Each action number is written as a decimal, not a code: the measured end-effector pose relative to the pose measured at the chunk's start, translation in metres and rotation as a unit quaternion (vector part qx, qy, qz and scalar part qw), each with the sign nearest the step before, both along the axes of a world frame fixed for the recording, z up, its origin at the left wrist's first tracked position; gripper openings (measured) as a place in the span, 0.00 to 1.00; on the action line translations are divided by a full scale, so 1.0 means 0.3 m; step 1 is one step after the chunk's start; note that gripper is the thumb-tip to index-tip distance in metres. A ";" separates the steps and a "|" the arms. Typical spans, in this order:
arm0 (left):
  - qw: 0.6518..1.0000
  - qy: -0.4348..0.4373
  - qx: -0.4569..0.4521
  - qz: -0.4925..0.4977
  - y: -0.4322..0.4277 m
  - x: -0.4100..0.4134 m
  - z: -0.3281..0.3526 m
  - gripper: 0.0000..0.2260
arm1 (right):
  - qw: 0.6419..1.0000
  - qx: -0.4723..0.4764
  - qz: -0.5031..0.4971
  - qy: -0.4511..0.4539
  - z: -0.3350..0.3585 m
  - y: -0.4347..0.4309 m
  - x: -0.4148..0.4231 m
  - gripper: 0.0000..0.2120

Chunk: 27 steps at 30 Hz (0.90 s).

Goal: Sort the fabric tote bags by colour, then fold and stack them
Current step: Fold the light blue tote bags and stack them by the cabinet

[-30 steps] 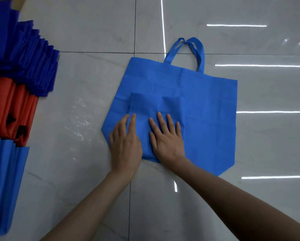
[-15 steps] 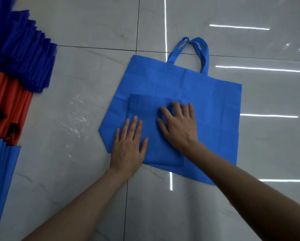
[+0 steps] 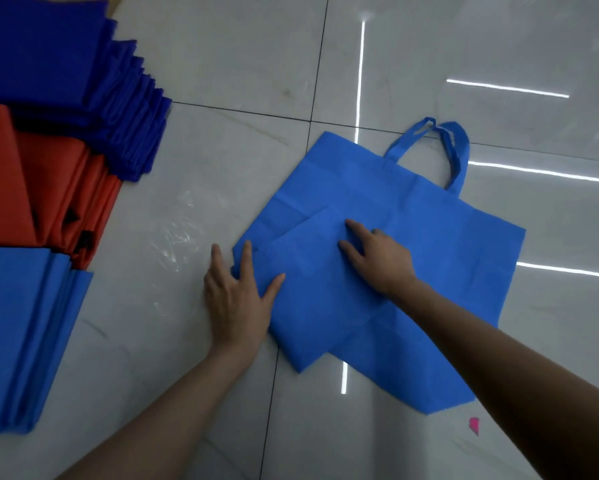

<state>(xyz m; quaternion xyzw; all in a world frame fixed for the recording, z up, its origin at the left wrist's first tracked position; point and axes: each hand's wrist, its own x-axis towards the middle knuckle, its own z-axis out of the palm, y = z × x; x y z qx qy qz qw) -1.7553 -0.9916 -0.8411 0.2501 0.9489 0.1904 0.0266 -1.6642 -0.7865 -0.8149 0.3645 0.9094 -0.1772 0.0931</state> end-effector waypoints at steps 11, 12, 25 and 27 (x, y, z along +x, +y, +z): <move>0.850 -0.338 0.392 0.095 -0.267 0.029 0.252 0.23 | 0.906 -0.281 -0.091 0.302 0.171 -0.267 -0.045 0.19; 0.829 -0.364 0.414 0.091 -0.308 0.023 0.287 0.23 | 0.904 -0.288 -0.075 0.307 0.201 -0.289 -0.066 0.19; 0.770 -0.204 0.543 0.265 -0.848 -0.064 0.430 0.24 | 0.905 -0.019 0.308 0.294 0.488 -0.897 -0.566 0.24; 0.755 -0.196 0.549 0.299 -0.898 -0.111 0.401 0.25 | 0.891 0.041 0.345 0.292 0.482 -0.997 -0.627 0.26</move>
